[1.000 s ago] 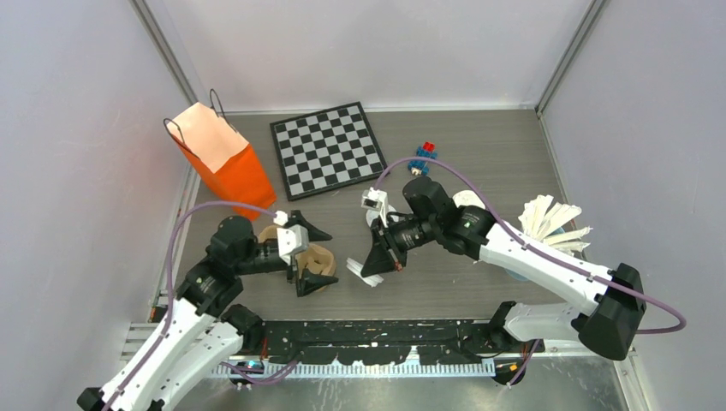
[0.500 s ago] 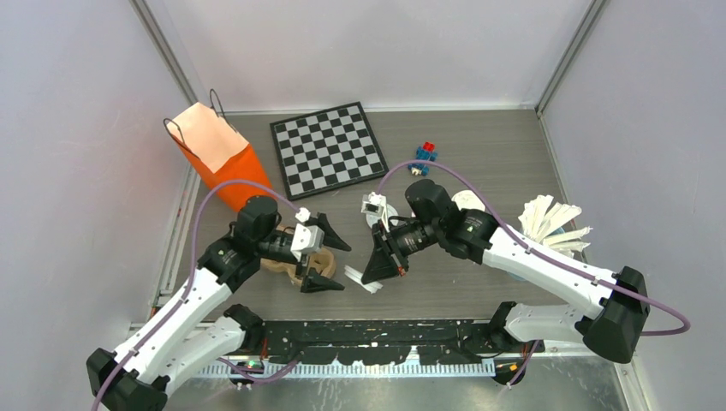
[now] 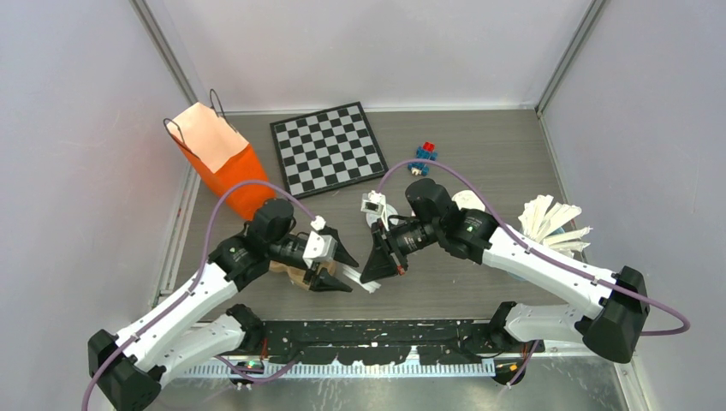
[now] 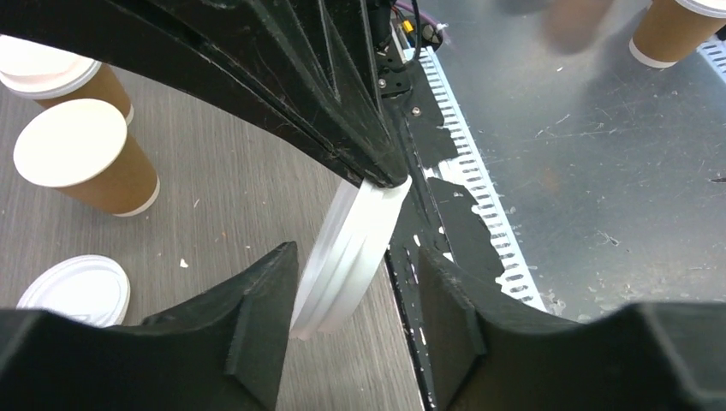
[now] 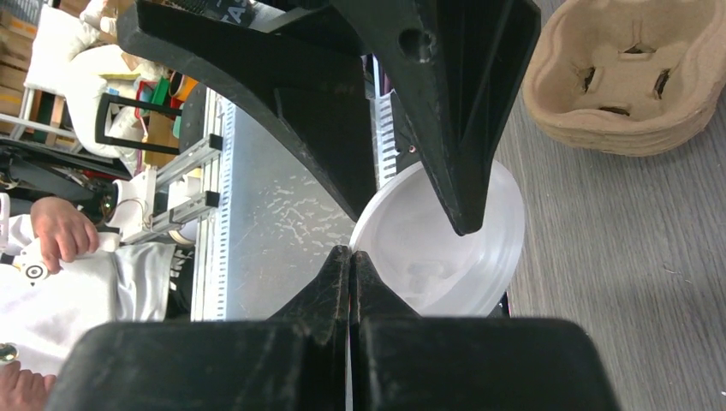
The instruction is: Pack the takeout coffee
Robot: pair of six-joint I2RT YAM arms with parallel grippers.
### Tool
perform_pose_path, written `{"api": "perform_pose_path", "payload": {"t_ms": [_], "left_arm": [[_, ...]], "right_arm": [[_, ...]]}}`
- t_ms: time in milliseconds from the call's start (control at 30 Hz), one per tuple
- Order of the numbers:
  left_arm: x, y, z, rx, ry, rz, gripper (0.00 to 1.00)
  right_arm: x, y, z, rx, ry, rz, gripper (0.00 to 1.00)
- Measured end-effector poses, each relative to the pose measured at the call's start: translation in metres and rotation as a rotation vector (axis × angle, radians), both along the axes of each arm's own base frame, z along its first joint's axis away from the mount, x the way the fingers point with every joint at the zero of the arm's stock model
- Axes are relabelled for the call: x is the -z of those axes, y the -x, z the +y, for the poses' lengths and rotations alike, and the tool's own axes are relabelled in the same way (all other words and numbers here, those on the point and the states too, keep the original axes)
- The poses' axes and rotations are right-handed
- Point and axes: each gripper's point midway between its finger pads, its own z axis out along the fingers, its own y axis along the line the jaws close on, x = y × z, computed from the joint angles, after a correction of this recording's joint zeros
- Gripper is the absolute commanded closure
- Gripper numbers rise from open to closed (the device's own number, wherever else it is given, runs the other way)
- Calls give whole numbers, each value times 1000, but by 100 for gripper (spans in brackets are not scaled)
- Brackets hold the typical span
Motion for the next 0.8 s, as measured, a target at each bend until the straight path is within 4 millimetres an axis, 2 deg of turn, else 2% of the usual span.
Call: {"api": "perform_pose_path", "payload": {"t_ms": [200,300,500,567,800], "left_arm": [[7,-6,-4,-20,-28,-7,67],[8,-6,-4,-29,-33,-1,73],[5,-8,-2,-68,-40,7,72],[3,-12,-1,-103,-40,2,73],[-2,-26,6,-249,-54,11,73]], "right_arm": [[-1,0,0,0,-1,3,97],[0,-1,0,7,1,1,89],[2,-12,-1,77,21,-31,72],[-1,-17,-2,112,19,-54,61],[-22,-44,-17,332,0,-137,36]]}}
